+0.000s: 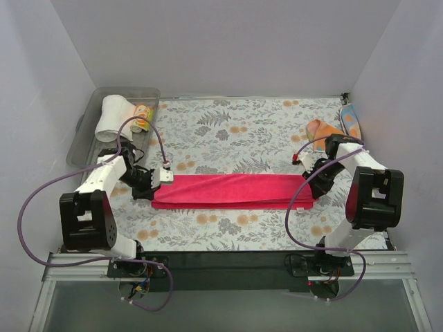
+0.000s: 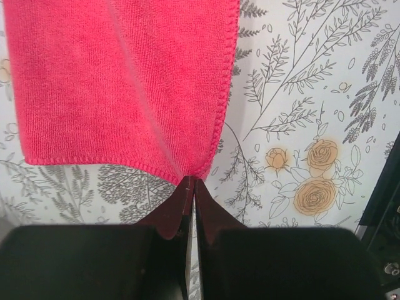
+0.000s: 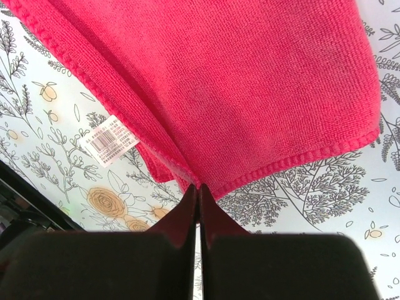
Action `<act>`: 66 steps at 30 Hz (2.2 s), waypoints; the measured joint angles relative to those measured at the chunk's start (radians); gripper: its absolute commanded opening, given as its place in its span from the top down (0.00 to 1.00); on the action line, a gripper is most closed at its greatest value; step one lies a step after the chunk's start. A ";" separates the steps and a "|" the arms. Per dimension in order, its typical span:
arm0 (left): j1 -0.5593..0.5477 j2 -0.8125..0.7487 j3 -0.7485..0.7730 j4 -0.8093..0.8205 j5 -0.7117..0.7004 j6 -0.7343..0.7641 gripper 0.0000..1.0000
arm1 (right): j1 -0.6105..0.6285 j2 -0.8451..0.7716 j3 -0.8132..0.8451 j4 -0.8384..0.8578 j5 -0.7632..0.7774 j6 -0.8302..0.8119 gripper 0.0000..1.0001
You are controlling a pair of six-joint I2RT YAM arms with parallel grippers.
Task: Roll the towels
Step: Fold the towel
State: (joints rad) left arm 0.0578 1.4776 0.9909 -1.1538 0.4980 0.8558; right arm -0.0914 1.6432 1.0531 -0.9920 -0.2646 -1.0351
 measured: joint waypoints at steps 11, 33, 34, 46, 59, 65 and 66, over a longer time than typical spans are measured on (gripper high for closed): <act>0.000 0.013 -0.070 0.085 -0.048 -0.056 0.56 | 0.000 0.016 0.000 -0.006 0.000 -0.009 0.44; -0.017 0.057 0.071 0.169 -0.008 -0.377 0.64 | -0.105 -0.103 -0.008 -0.084 -0.042 0.212 0.68; -0.019 0.057 0.063 0.177 -0.016 -0.390 0.64 | -0.112 -0.103 -0.011 -0.082 -0.042 0.228 0.68; -0.023 0.073 -0.001 0.200 -0.088 -0.506 0.61 | -0.115 0.032 -0.051 -0.044 -0.079 0.458 0.61; -0.027 0.140 -0.001 0.264 -0.064 -0.655 0.64 | -0.116 0.230 0.070 0.011 -0.077 0.592 0.94; -0.027 0.178 0.006 0.286 -0.042 -0.724 0.64 | -0.126 0.294 0.216 0.056 -0.059 0.604 0.95; -0.027 0.179 0.009 0.286 -0.041 -0.733 0.64 | -0.132 0.294 0.228 0.068 -0.050 0.601 0.95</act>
State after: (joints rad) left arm 0.0307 1.6566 1.0000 -0.8677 0.4572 0.1230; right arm -0.2234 1.9373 1.2812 -0.9245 -0.3149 -0.4339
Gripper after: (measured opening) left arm 0.362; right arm 0.051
